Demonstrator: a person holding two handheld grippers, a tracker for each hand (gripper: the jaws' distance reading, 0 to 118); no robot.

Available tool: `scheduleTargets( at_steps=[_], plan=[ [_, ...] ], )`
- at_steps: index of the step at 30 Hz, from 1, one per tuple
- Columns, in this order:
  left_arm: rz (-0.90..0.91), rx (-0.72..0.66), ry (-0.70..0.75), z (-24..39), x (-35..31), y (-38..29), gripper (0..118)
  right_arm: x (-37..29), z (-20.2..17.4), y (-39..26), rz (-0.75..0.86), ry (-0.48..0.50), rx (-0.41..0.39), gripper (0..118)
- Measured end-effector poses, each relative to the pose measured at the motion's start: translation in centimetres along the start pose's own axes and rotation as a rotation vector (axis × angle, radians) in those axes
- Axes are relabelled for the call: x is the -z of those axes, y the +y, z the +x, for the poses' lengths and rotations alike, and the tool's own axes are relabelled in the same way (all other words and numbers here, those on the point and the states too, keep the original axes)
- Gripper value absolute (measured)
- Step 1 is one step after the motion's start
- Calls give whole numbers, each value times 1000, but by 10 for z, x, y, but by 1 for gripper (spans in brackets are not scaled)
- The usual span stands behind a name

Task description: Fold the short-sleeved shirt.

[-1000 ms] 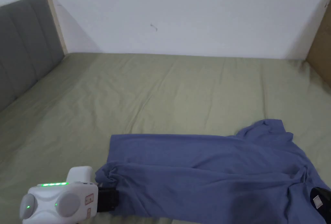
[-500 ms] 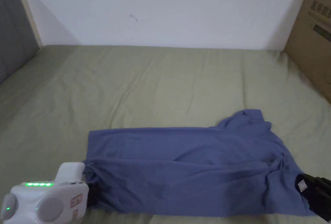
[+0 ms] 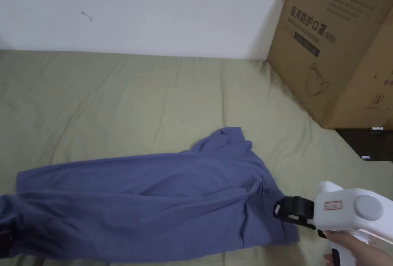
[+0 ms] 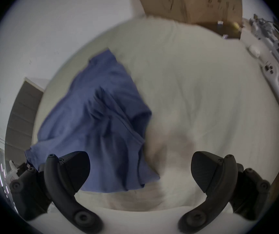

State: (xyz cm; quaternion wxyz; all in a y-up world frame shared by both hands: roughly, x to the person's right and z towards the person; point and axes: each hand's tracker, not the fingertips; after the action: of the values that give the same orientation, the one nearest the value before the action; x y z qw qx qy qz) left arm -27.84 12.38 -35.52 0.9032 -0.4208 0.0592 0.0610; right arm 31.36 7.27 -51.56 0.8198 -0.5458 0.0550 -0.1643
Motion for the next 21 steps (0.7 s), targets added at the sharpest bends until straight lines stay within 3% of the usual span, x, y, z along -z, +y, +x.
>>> scheduleTargets(
  at_steps=[2,5,6,8,10,11,13,15,19,21],
  plan=[
    [-16,4,3,0,5,-4,10,15,-4,-3,-41,11,-60,117],
    [-55,9,0,0,13,-11,10,25,-25,-14,-55,-107,-211,114],
    [-59,7,-2,-1,14,-14,10,22,-31,-12,-30,-123,-248,102],
    [-70,-6,-10,-2,14,-17,10,12,-34,-15,35,-174,-281,66],
    [-75,-15,-17,-5,14,-17,10,-2,-28,-12,42,-11,-233,6],
    [-76,-15,-21,-5,13,-17,10,-6,-27,-11,24,77,-197,7],
    [-76,-9,-23,-6,10,-15,10,-18,-32,-15,43,-3,-226,7],
    [-71,-13,-27,-7,4,-11,10,-31,-32,-13,58,27,-230,7],
    [-67,-9,-32,-13,-14,-4,10,-63,-22,-21,72,129,-135,6],
    [-87,3,-43,-17,-28,-8,10,-80,-18,-33,60,134,-139,6]
  ],
)
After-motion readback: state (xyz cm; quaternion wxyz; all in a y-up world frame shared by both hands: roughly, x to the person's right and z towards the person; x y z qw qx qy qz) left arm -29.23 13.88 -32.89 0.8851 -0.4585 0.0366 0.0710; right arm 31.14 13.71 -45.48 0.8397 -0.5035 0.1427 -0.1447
